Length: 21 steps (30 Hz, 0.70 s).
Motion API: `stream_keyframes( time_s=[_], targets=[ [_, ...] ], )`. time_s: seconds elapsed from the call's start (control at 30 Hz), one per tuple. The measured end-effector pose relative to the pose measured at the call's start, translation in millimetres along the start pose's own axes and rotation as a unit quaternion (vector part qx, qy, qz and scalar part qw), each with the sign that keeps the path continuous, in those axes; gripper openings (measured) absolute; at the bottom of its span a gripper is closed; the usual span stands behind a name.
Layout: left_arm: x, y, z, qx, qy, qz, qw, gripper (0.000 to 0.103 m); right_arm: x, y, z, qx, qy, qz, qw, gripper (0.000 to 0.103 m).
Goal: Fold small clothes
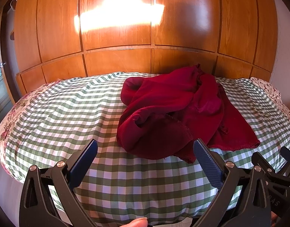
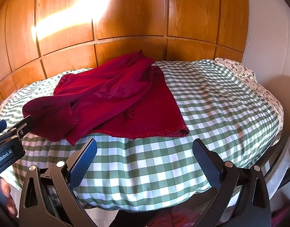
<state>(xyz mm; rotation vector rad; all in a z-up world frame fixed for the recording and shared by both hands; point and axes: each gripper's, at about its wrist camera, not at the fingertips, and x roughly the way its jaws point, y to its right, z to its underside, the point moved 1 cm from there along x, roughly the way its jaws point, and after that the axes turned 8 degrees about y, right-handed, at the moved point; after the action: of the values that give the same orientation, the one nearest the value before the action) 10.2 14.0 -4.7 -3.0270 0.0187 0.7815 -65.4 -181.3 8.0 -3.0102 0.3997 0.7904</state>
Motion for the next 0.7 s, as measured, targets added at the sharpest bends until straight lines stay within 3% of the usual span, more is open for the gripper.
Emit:
stream_keyframes(
  time_s=[0.7],
  targets=[
    [-1.6,-0.2,0.0,0.001,0.002,0.0,1.0,0.101,1.6,-0.6,1.5,-0.001,-0.003,-0.002,1.0,0.1]
  ],
)
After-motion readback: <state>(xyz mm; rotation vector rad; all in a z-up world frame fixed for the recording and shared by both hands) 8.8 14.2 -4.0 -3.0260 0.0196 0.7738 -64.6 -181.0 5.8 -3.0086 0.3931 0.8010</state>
